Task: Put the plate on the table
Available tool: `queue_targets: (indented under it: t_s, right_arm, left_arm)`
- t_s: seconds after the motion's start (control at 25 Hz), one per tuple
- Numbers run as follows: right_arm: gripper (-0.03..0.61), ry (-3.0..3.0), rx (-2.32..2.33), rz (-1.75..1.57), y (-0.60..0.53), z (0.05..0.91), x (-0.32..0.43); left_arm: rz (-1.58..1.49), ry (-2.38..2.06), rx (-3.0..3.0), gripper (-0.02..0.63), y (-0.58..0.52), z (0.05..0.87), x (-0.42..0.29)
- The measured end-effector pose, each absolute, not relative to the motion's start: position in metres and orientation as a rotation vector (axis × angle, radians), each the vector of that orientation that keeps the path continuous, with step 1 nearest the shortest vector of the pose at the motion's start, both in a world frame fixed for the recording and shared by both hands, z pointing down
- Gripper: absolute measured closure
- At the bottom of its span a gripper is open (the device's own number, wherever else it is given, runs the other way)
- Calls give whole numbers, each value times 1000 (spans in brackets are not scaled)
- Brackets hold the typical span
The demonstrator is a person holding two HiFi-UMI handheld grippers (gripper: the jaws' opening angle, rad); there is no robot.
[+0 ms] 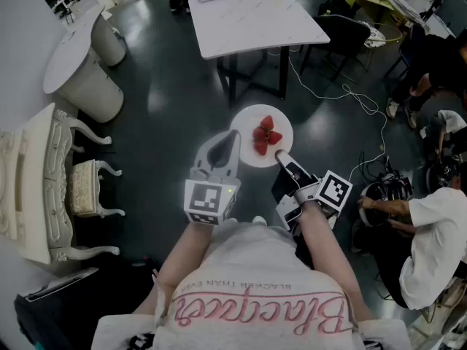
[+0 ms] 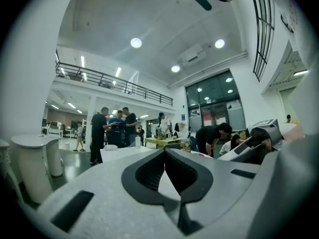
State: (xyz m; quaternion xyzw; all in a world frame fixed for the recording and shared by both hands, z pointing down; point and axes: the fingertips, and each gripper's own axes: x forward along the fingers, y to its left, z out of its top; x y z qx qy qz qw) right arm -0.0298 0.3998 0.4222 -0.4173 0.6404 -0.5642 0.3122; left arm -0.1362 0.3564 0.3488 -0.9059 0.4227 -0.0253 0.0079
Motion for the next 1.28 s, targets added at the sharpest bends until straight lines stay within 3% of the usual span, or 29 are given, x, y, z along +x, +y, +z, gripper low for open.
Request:
queue_targets:
  t_s: [1.28]
  right_arm:
    - [566, 1758, -1047, -1502, 379, 430, 17]
  left_arm:
    - [-93, 1377, -2794, 609, 347, 363, -91]
